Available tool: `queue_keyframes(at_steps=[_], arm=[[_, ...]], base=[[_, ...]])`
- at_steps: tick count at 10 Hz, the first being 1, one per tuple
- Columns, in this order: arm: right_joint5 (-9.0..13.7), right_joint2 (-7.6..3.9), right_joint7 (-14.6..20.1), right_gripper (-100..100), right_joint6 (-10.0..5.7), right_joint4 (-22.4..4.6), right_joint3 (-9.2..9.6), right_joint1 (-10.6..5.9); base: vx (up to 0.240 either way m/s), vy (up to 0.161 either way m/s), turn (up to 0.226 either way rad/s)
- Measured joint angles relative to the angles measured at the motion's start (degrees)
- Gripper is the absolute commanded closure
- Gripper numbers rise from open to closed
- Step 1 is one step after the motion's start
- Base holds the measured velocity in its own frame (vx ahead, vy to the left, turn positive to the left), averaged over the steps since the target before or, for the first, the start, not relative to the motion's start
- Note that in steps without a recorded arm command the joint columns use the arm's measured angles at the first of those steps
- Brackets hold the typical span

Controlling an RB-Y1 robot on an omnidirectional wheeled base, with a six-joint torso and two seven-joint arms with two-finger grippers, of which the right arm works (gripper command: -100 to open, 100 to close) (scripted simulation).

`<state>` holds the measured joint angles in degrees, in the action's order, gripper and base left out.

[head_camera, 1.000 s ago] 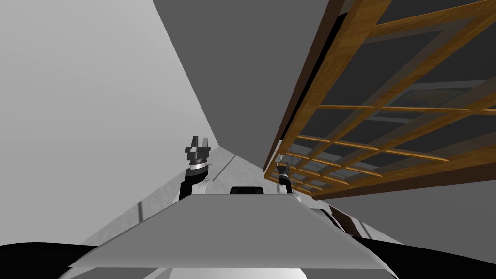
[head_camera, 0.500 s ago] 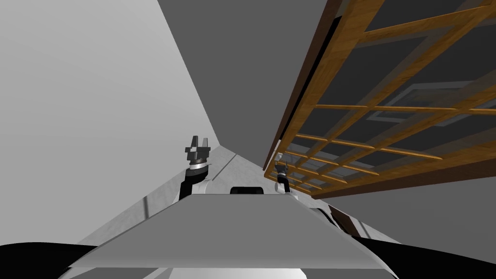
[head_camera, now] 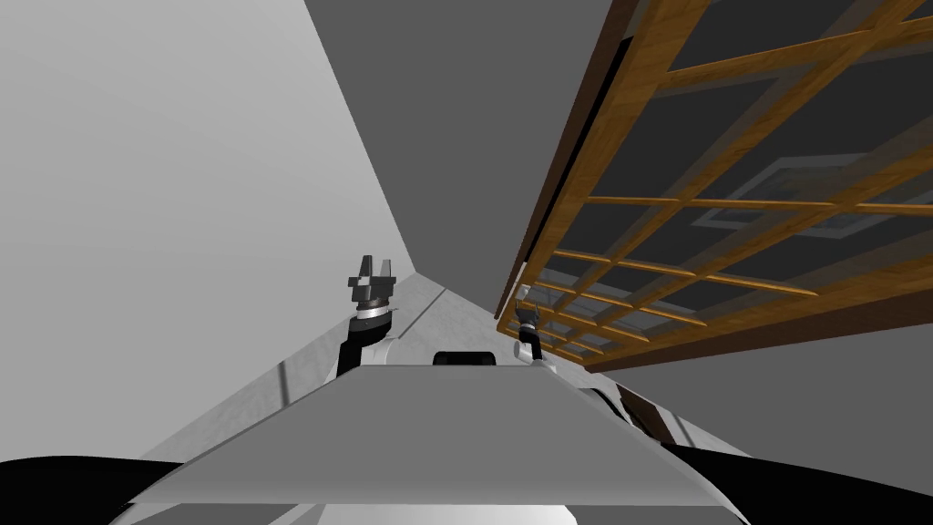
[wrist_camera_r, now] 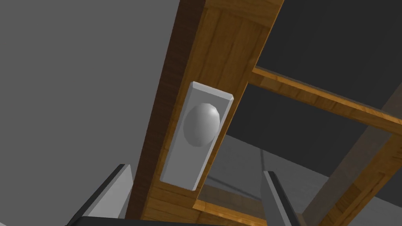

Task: Pull the door open

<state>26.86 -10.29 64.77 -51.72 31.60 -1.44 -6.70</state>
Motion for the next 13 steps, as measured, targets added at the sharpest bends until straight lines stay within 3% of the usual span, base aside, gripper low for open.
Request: queue_keyframes(at_steps=[7, 10, 12, 13], arm=[[3.42, 1.6, 10.08, -100, 0.79, 0.73, 1.07, -0.94], [4.2, 1.96, 12.46, -100, 1.08, 1.18, 1.32, -0.99], [4.33, 0.52, 14.16, -100, 0.32, -0.34, 1.29, -0.86], [4.53, -0.11, 14.6, -100, 0.68, 1.04, 1.1, 0.25]], base=[[-0.067, -0.011, 0.025], [0.009, -0.007, 0.032], [0.195, 0.006, 0.074], [0.211, -0.007, 0.095]])
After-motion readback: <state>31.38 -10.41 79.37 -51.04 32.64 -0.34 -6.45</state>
